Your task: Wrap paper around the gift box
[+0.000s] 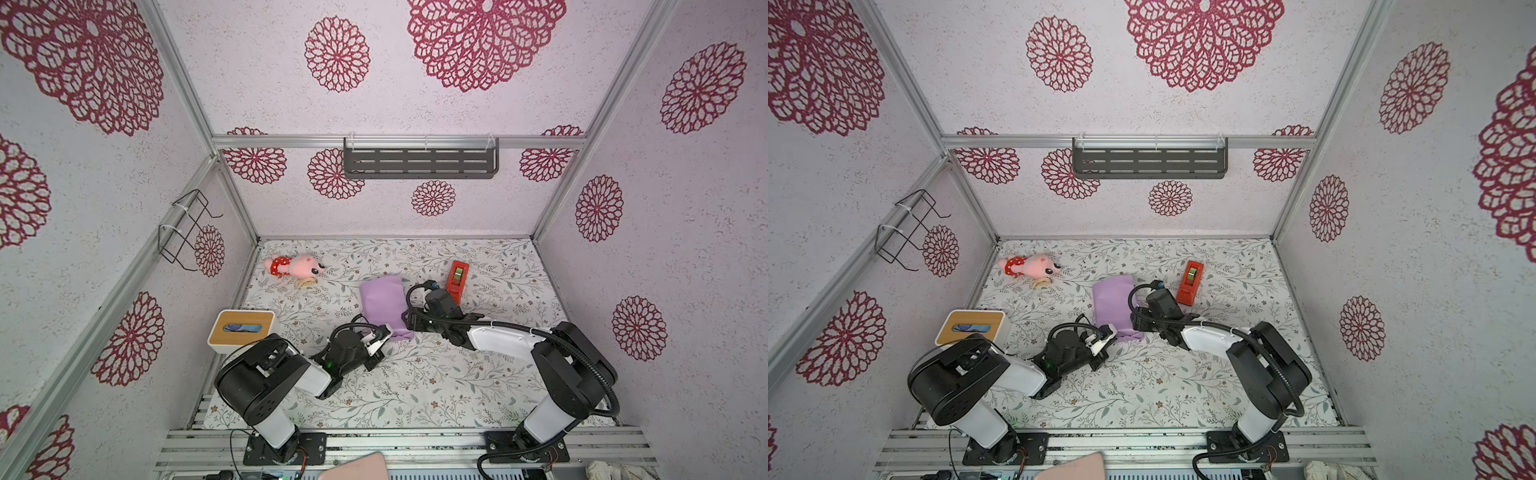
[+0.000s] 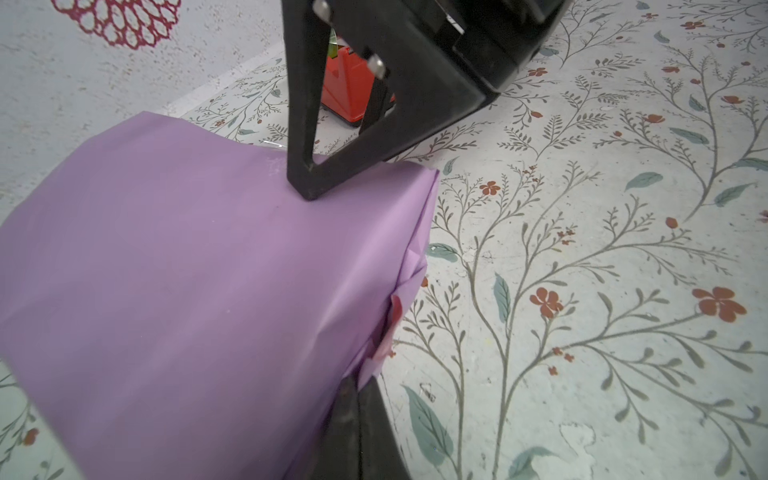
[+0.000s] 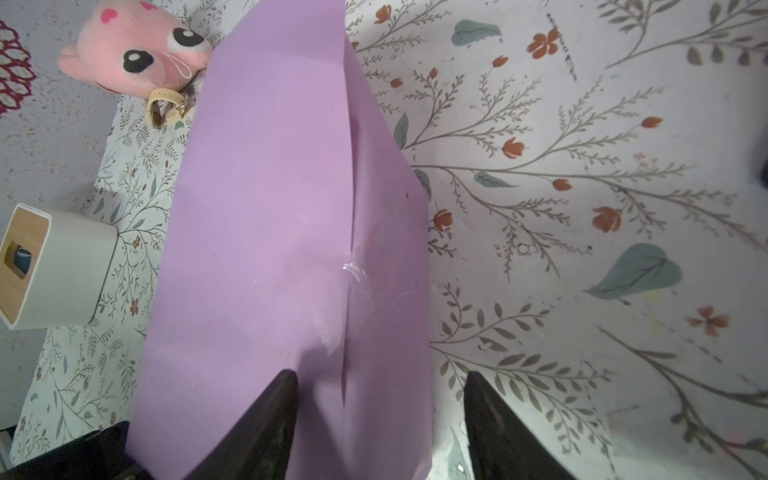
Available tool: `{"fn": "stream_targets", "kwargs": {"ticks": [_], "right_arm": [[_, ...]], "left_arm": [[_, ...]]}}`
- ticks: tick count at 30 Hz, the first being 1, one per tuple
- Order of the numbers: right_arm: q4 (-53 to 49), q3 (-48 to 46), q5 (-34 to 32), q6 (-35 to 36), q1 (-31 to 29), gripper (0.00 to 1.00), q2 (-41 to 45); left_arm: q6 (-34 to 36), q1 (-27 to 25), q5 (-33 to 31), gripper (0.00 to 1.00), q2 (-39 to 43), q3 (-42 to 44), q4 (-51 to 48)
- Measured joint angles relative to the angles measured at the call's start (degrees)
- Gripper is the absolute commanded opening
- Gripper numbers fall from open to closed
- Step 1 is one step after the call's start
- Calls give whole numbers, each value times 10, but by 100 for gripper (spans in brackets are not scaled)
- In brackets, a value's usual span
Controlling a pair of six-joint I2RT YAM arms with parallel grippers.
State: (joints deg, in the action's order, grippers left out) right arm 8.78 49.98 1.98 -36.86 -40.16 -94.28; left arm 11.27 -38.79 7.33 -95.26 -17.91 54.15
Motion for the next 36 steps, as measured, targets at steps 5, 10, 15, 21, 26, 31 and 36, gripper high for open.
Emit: {"fn": "stream_targets", "kwargs": {"ticks": [5, 10, 15, 21, 26, 31, 36], "right_arm": [[2, 0, 3, 11, 0, 65, 0], [-10, 0, 10, 32, 0, 67, 9], [-19, -21, 14, 74, -3, 74, 41], [-17, -60, 3, 131, -15, 83, 108], [28, -122, -19, 182, -43, 87, 124], [107, -178, -40, 238, -73, 87, 83], [210, -187, -50, 280, -75, 83, 3]], "left_arm": [[-18, 1, -6, 0, -10, 0, 12], [-32, 1, -10, 0, -12, 0, 15], [-43, 1, -12, 0, -12, 0, 18], [-49, 2, -12, 0, -12, 0, 22], [-54, 2, -12, 0, -12, 0, 21], [-54, 2, -9, 0, -12, 0, 21], [-54, 2, -5, 0, -12, 0, 21]]}}
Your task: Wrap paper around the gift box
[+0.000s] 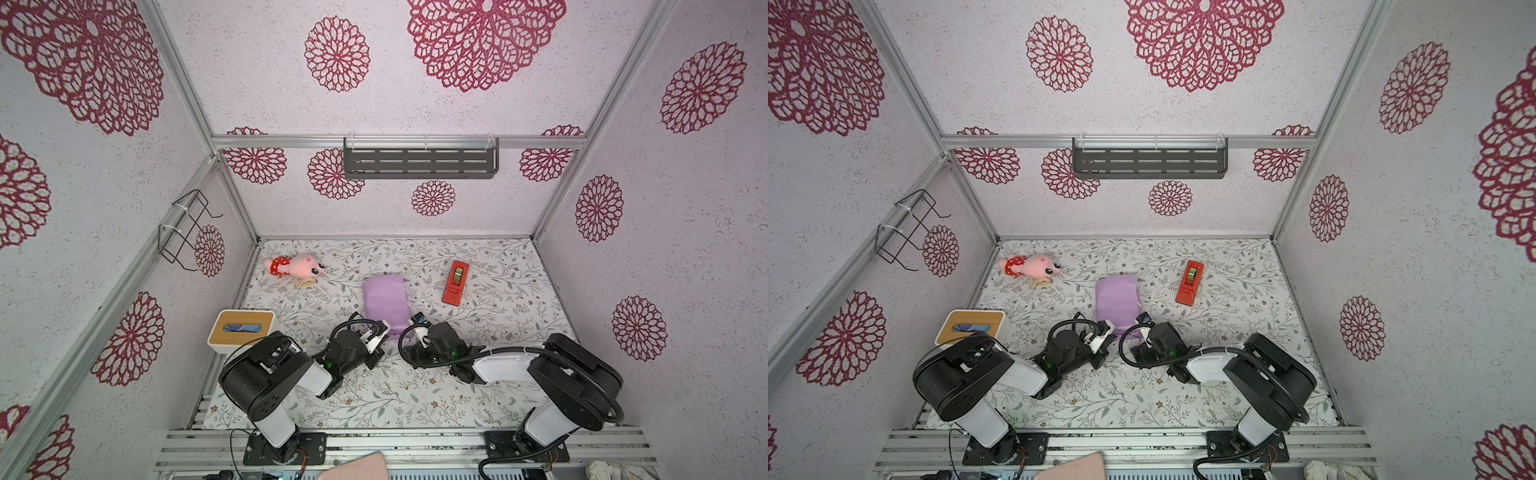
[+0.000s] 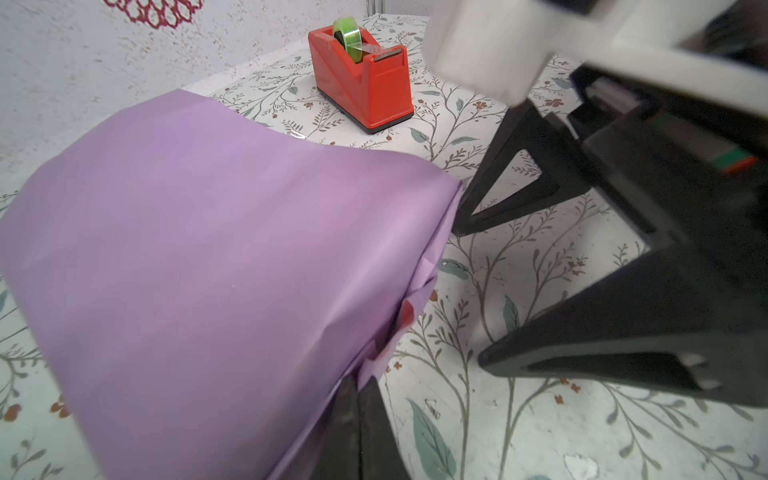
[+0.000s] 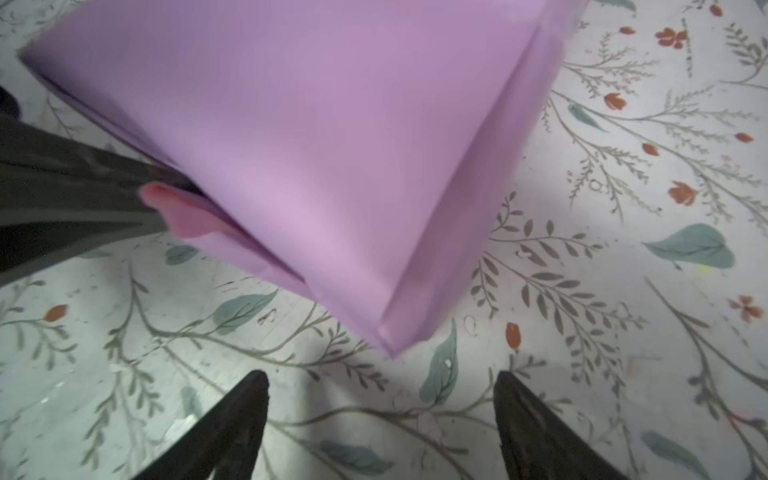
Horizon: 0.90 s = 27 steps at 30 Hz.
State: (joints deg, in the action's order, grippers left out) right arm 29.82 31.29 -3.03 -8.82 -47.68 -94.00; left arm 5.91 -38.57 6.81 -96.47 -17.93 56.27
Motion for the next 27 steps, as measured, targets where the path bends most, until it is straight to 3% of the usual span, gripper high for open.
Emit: {"fn": "stream_targets", "kwargs": {"ticks": [9, 17, 27], "right_arm": [[154, -1, -13, 38, 2, 72, -84], [212, -7, -17, 36, 5, 65, -94], [254, -19, -17, 18, 6, 63, -105]], "left_arm": [[1, 0, 6, 0, 0, 0, -1], [8, 1, 22, 26, 0, 0, -1], [20, 1, 35, 49, 61, 7, -25]]}}
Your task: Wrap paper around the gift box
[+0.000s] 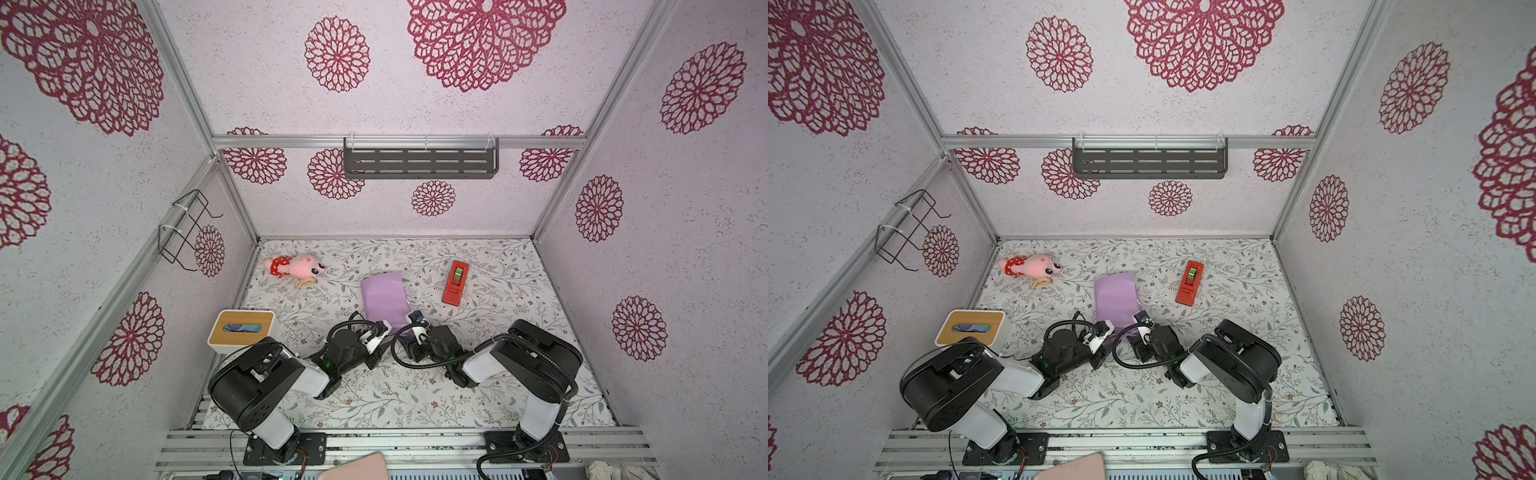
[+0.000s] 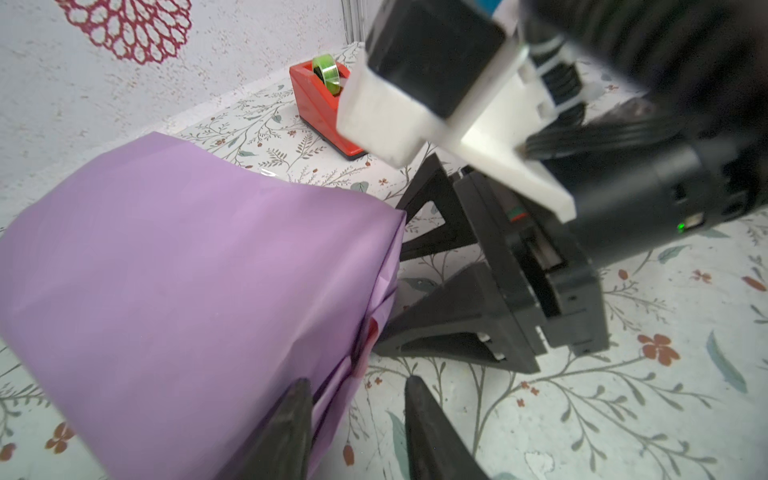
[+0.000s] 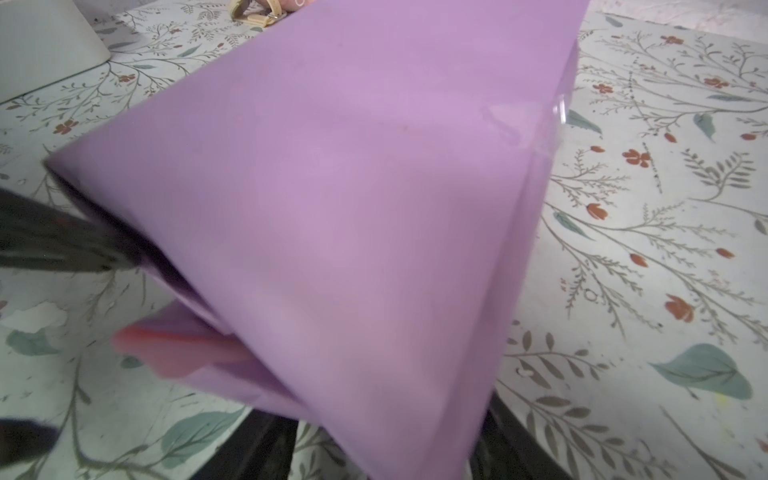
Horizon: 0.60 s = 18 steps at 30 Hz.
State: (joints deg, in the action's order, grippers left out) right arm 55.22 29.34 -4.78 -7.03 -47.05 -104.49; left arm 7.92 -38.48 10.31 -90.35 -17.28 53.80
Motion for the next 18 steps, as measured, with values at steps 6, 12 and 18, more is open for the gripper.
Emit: {"fn": "stream_targets", "kwargs": {"ticks": [6, 12, 18], "right_arm": [[14, 0, 0, -16, 0, 62, -10], [28, -1, 0, -27, 4, 60, -15], [37, -4, 0, -35, 7, 60, -19]], "left_arm": [[40, 0, -1, 74, 73, 11, -39], [126, 0, -17, 94, 102, 7, -94], [211, 2, -20, 96, 83, -7, -127]]}}
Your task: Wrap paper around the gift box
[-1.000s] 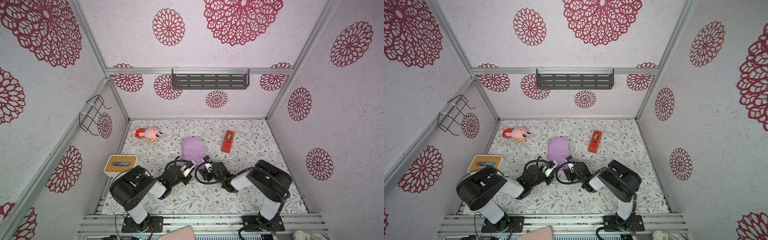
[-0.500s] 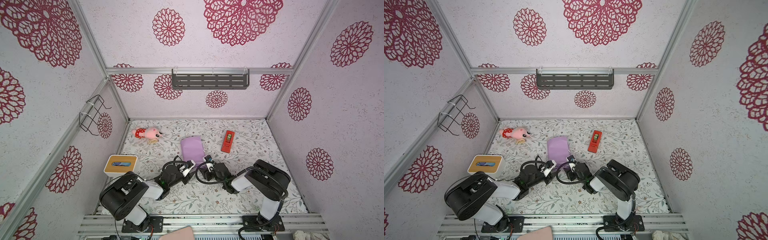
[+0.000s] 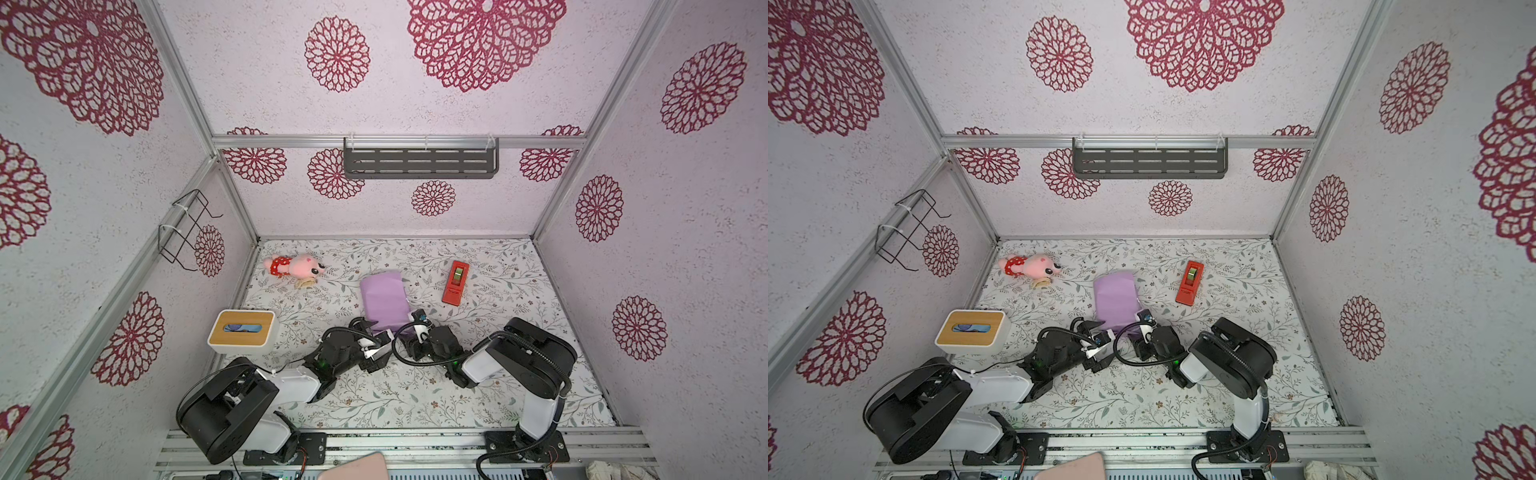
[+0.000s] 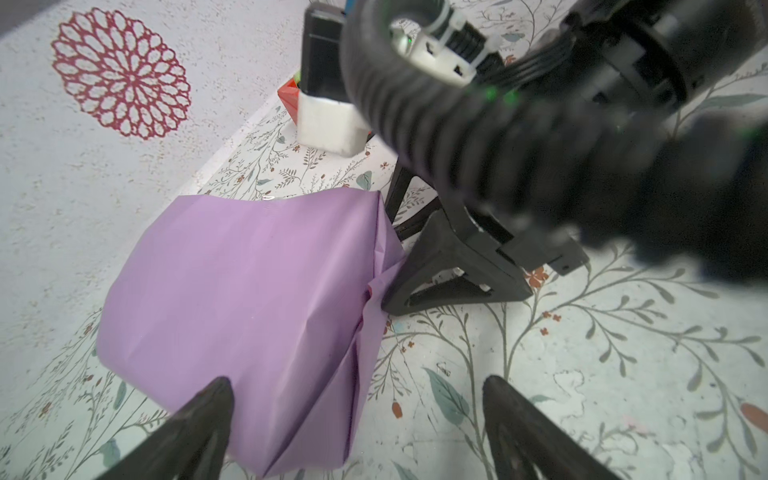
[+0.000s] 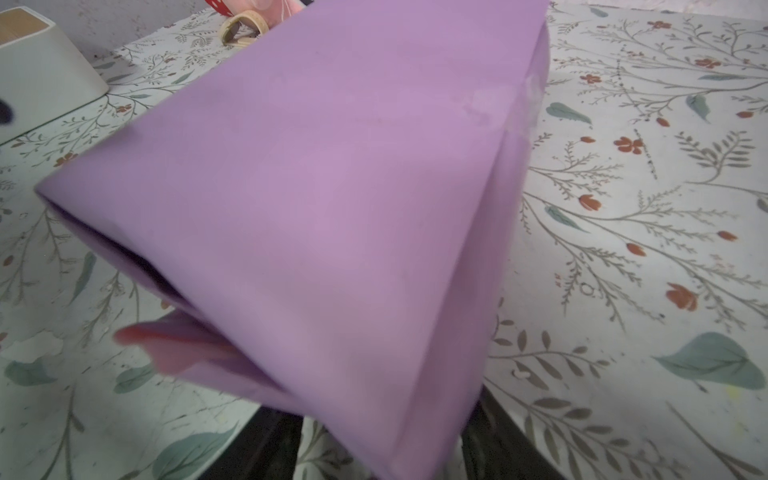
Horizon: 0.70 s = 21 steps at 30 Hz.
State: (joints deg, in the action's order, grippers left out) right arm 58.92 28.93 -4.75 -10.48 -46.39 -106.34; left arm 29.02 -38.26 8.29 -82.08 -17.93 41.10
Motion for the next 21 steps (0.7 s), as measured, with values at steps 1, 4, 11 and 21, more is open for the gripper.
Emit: {"fn": "stream_targets", "kwargs": {"ticks": [1, 4, 11, 21], "right_arm": [[0, 0, 0, -1, 0, 60, 0], [2, 0, 0, -2, 0, 59, -1], [7, 0, 0, -12, 2, 59, -6], [8, 0, 1, -14, 6, 57, -9]], "left_arm": [[13, 0, 0, 96, -5, -6, -2], [50, 1, 2, 96, -12, -15, -4], [136, 5, -4, 96, -43, -47, -30], [197, 37, 0, 93, -110, -67, -8]]}}
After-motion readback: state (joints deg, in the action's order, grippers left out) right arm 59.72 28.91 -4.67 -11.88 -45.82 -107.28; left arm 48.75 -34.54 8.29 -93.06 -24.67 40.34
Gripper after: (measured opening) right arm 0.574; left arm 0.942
